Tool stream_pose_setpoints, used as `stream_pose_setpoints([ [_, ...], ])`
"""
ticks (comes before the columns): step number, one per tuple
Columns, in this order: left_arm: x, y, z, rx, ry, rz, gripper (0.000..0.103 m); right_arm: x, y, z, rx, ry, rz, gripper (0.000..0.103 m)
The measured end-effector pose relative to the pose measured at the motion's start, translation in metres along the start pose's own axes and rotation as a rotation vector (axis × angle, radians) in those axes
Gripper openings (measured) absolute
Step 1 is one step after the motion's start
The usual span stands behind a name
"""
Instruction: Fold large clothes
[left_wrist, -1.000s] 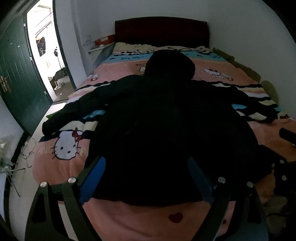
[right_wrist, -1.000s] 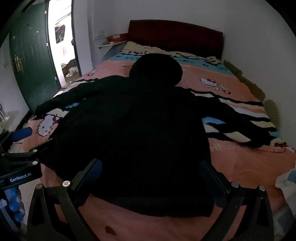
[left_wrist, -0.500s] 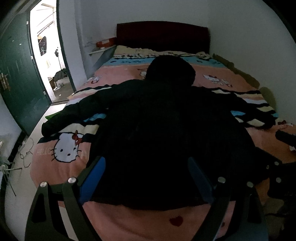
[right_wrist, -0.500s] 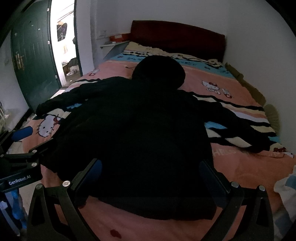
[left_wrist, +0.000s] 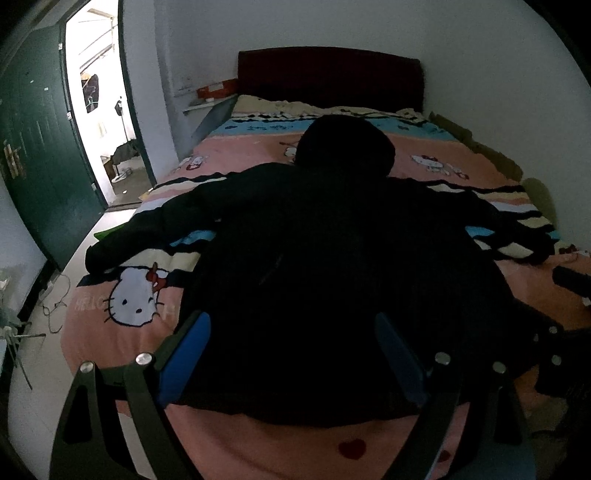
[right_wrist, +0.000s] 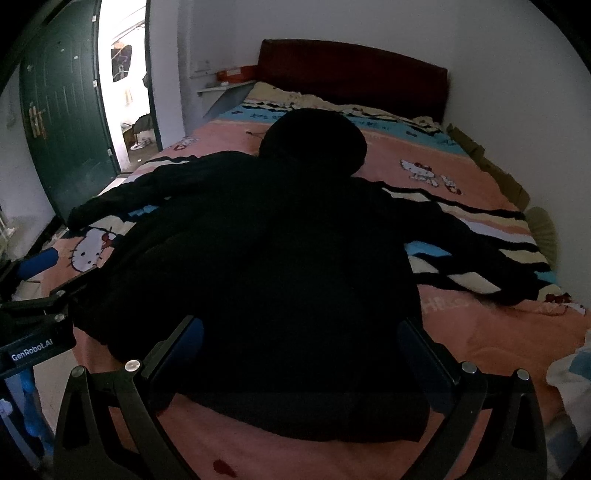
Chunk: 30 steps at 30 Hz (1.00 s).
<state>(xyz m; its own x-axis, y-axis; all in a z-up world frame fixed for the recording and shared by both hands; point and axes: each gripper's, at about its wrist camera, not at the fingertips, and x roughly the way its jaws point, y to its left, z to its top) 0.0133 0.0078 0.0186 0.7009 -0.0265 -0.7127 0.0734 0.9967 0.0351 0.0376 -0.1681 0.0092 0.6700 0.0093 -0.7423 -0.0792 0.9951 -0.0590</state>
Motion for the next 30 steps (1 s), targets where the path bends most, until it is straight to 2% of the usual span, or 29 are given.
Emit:
stream_pose_setpoints([
  [6, 0.006, -0.002, 0.002, 0.047, 0.010, -0.011, 0.091, 0.007, -0.006, 0.001, 0.017, 0.004, 0.014, 0.103],
  [8, 0.007, 0.002, 0.005, 0.032, 0.011, -0.028, 0.091, 0.009, -0.011, 0.002, 0.036, 0.005, 0.017, 0.103],
  [14, 0.006, 0.010, 0.018, -0.008, -0.007, -0.007, 0.091, 0.019, -0.032, 0.007, 0.090, 0.001, 0.017, 0.103],
  [18, 0.012, 0.010, 0.027, -0.035, 0.004, -0.019, 0.091, 0.024, -0.049, 0.012, 0.114, -0.010, 0.005, 0.102],
  [25, 0.034, -0.005, 0.040, -0.006, 0.058, 0.017, 0.091, 0.038, -0.083, 0.022, 0.137, -0.027, -0.044, 0.103],
  [30, 0.052, -0.017, 0.049, 0.021, 0.090, 0.071, 0.091, 0.054, -0.118, 0.029, 0.176, -0.037, -0.070, 0.103],
])
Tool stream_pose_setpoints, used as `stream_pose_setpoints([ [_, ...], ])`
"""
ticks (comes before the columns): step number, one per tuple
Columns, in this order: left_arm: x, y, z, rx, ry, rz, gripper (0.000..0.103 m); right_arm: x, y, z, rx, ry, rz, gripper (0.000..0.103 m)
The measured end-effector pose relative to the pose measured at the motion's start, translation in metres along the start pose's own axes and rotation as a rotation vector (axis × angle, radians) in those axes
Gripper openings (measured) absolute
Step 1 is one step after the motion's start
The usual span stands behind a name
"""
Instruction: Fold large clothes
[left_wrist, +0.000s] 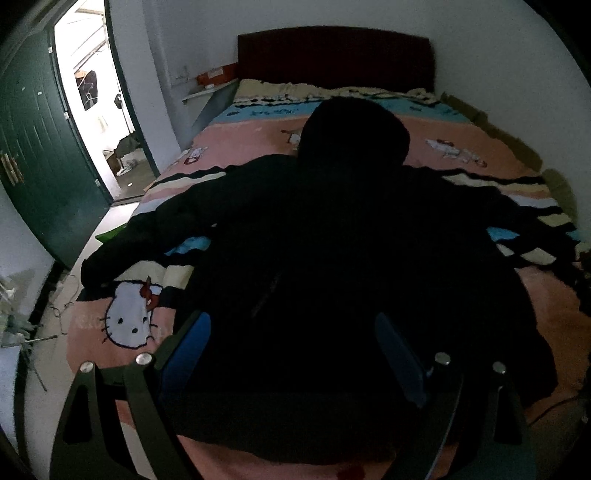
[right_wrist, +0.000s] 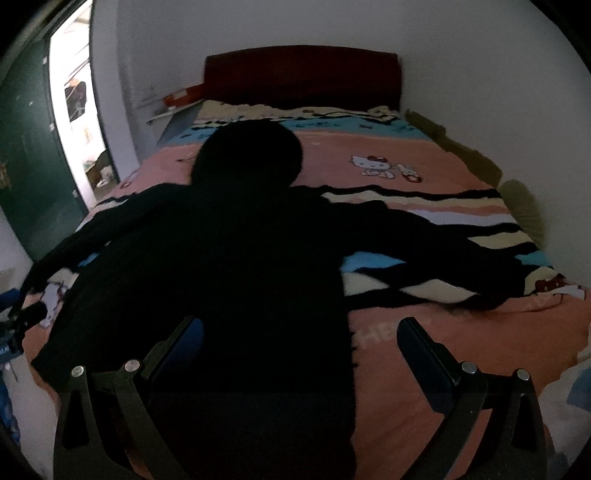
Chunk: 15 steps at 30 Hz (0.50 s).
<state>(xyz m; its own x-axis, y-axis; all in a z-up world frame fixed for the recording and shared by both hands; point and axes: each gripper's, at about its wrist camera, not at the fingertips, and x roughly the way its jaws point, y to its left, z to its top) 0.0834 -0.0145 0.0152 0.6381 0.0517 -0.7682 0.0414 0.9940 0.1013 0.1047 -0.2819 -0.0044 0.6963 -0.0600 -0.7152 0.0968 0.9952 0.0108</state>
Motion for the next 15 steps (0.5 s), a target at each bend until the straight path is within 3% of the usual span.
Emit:
stream_pose_setpoints([
  [5, 0.017, -0.012, 0.013, 0.011, 0.019, 0.032, 0.091, 0.025, -0.031, 0.012, 0.043, 0.006, -0.012, 0.103],
  [15, 0.053, -0.026, 0.023, -0.002, 0.079, 0.022, 0.091, 0.084, -0.105, 0.034, 0.156, 0.034, -0.069, 0.103],
])
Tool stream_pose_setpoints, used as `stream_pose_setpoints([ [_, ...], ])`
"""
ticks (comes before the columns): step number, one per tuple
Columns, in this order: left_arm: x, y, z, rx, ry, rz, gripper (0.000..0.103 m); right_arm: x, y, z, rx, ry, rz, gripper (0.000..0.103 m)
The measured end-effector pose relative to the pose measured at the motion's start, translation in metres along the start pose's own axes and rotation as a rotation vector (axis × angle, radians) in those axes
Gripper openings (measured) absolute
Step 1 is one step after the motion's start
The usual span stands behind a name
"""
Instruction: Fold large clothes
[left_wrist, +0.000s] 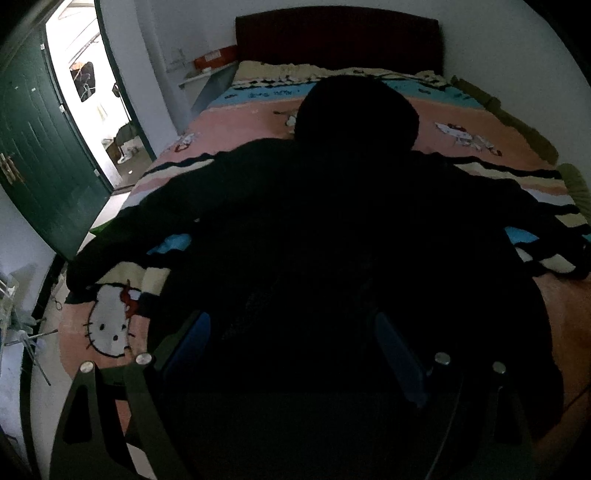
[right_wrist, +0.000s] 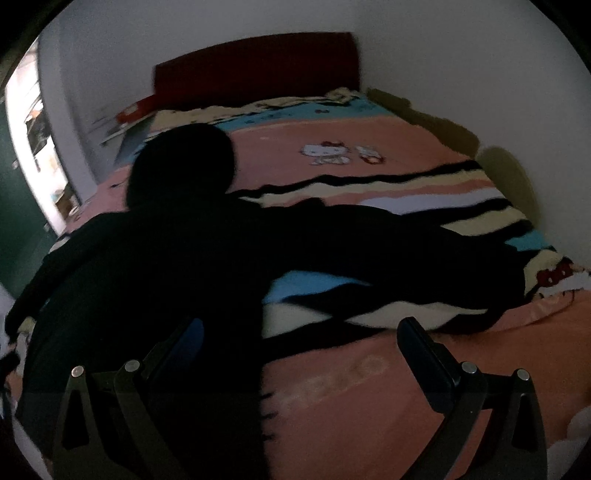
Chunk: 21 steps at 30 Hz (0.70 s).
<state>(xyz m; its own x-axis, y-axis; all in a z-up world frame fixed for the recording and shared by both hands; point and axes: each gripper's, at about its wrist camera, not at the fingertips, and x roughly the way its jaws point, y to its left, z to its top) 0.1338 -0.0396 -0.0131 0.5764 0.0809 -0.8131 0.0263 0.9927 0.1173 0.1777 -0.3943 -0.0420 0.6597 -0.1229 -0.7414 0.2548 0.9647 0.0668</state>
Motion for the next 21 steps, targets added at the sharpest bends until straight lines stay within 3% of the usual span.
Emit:
stream_pose_setpoints([
  [5, 0.016, -0.002, 0.002, -0.010, 0.030, 0.002, 0.091, 0.024, -0.057, 0.025, 0.107, 0.003, -0.072, 0.103],
  [13, 0.031, 0.001, 0.000, -0.023, 0.058, 0.011, 0.091, 0.067, -0.197, 0.063, 0.310, 0.029, -0.258, 0.103],
  [18, 0.036, 0.005, 0.002, -0.042, 0.061, 0.008, 0.091, 0.101, -0.259, 0.058, 0.416, 0.099, -0.253, 0.101],
  [21, 0.039, 0.006, 0.002, -0.045, 0.068, 0.007, 0.091, 0.118, -0.278, 0.048, 0.462, 0.134, -0.255, 0.092],
])
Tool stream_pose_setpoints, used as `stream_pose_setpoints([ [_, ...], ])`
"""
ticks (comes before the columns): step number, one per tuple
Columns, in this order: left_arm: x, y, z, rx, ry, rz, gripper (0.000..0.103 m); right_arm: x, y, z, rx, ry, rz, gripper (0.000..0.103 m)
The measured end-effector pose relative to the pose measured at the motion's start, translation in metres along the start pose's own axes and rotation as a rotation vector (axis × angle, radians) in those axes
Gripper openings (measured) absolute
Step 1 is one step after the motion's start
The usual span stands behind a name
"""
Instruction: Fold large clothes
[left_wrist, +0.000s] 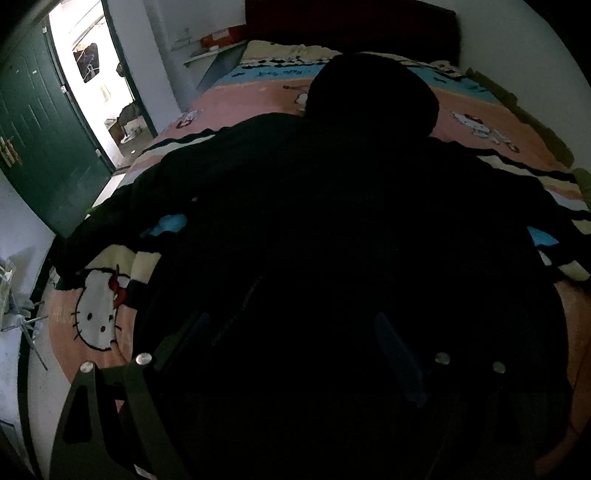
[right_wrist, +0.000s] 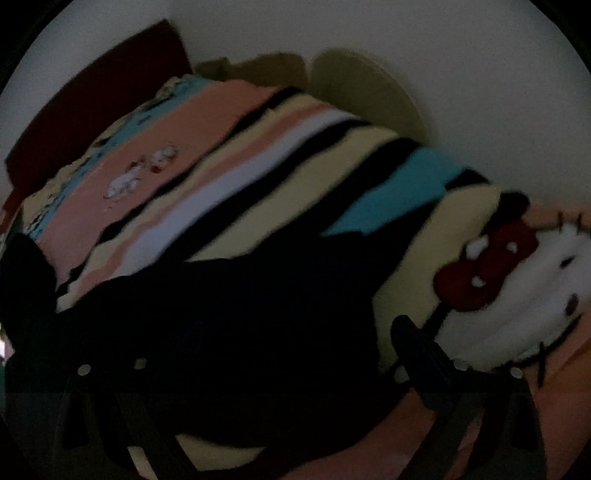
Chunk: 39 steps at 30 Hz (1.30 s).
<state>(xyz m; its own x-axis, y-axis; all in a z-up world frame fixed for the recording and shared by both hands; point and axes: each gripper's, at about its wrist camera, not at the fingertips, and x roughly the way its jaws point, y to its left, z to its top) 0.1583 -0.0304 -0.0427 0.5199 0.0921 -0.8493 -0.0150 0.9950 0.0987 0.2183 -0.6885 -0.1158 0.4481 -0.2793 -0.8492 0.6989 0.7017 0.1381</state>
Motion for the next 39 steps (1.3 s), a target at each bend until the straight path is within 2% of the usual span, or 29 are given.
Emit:
stream_pose_setpoints([
  [2, 0.001, 0.001, -0.001, -0.001, 0.000, -0.004, 0.091, 0.015, -0.010, -0.003, 0.043, 0.031, 0.020, 0.076],
  [3, 0.001, 0.002, -0.001, -0.001, 0.000, -0.006, 0.091, 0.020, -0.011, -0.005, 0.052, 0.043, 0.029, 0.072],
  [5, 0.002, 0.004, -0.002, -0.003, 0.000, -0.009, 0.091, 0.027, -0.015, -0.006, 0.078, 0.059, 0.091, 0.055],
  [6, 0.002, 0.005, -0.003, -0.005, 0.000, -0.011, 0.091, 0.024, -0.014, -0.010, 0.081, 0.058, 0.102, 0.050],
  [8, 0.002, 0.008, -0.004, -0.012, -0.001, -0.017, 0.091, 0.017, -0.014, -0.010, 0.085, 0.041, 0.141, 0.029],
  [11, -0.002, 0.015, -0.005, -0.024, -0.015, -0.027, 0.091, 0.002, -0.006, -0.011, 0.069, 0.004, 0.167, 0.021],
  [20, -0.021, 0.041, -0.011, -0.062, -0.076, -0.046, 0.091, -0.078, 0.050, -0.006, -0.048, -0.145, 0.262, 0.016],
  [24, -0.031, 0.055, -0.016, -0.081, -0.108, -0.054, 0.091, -0.124, 0.092, -0.007, -0.126, -0.190, 0.322, 0.015],
  [33, -0.056, 0.101, -0.030, -0.118, -0.211, 0.007, 0.091, -0.236, 0.216, -0.028, -0.332, -0.277, 0.451, 0.014],
  [39, -0.061, 0.145, -0.041, -0.171, -0.226, -0.011, 0.091, -0.287, 0.304, -0.062, -0.470, -0.296, 0.531, 0.014],
])
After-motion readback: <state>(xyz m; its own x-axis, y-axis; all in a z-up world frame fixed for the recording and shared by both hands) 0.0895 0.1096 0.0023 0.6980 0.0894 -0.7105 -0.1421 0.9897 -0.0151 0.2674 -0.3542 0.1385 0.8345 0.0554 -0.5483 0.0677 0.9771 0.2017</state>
